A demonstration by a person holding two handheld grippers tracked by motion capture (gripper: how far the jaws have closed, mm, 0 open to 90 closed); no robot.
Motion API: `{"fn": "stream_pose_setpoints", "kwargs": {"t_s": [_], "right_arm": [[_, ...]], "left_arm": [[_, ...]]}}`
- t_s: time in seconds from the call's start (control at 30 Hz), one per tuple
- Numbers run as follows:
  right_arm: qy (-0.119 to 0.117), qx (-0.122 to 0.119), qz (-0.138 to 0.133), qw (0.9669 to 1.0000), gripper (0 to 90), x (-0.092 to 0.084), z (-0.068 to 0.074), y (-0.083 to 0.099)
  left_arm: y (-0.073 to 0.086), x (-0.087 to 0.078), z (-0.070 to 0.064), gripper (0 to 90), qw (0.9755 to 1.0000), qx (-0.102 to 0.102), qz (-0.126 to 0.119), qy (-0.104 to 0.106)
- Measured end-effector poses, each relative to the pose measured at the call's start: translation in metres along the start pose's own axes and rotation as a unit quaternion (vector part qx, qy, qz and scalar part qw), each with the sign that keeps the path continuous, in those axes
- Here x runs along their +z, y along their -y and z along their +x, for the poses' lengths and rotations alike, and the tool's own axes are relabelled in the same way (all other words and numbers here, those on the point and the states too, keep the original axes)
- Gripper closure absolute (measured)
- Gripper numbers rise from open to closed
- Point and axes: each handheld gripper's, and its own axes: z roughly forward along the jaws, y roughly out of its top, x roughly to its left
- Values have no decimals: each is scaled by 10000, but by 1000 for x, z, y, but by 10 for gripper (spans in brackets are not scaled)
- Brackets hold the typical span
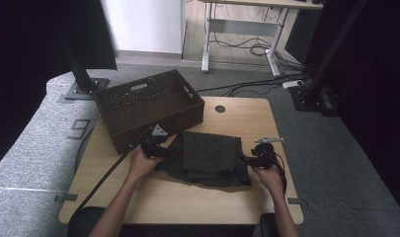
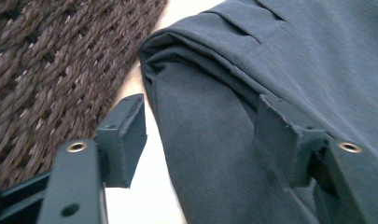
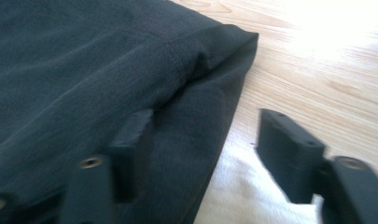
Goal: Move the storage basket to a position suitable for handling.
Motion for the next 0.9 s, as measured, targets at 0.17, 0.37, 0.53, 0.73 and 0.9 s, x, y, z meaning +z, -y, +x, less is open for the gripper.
{"fn": "stream_pose_setpoints", "kwargs": {"t_s": [0.17,0.37,0.53,0.73,0.9], "right_arm": [[-33,-49,217,9997,489,19,-4,-1],[-64,-57,402,9992,657,31,-3,3],[-69,-143,512,9986,725,35,0,5],[-65,-194,527,9984,768,33,4,7],[-156,-329,564,9977,771,31,10,10]], "left_arm": [[6,15,6,432,9998,-75,158,27],[14,29,6,520,9984,33,569,59],[15,28,6,642,9982,-117,564,134],[21,22,-1,703,9982,40,599,91],[31,11,-7,696,9981,40,593,127]]}}
